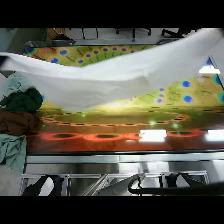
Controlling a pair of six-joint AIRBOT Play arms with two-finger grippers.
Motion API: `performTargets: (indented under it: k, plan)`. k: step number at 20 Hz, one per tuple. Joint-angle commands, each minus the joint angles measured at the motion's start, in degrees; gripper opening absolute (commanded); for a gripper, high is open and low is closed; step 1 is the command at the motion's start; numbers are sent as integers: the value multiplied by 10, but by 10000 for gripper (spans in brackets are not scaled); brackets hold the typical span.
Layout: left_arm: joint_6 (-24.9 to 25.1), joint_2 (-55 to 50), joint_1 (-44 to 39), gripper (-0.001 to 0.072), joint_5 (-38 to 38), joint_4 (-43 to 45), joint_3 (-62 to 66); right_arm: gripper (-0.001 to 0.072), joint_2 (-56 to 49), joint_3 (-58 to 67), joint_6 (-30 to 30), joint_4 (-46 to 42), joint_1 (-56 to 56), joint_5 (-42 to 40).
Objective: Fold the shirts.
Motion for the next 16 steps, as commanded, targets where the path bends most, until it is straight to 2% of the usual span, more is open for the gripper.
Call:
performTargets:
  k: [1, 5, 8, 9, 11, 14, 16]
  plan:
    - [-28, 66, 84, 15, 22, -18, 98, 16, 36, 101, -2, -46, 0, -68]
    - [-29, -12, 43, 15, -37, -18, 179, 16, 5, 128, -1, -83, 0, -73]
    - [-29, -104, -8, 15, -56, -13, 186, 16, -78, 127, 10, -78, 0, -15]
    - [-26, -136, -33, 15, -51, -9, 173, 16, -117, 126, 14, -63, 0, 18]
    - [-27, -200, -88, 15, -28, 63, 139, 16, -199, 111, 14, -42, 1, 49]
    - [-41, -294, -154, 15, 28, 170, 76, 16, -311, 66, 18, -44, 1, 26]
    - [-44, -361, -177, 15, 54, 181, 52, 16, -389, 53, 19, -42, 5, 25]
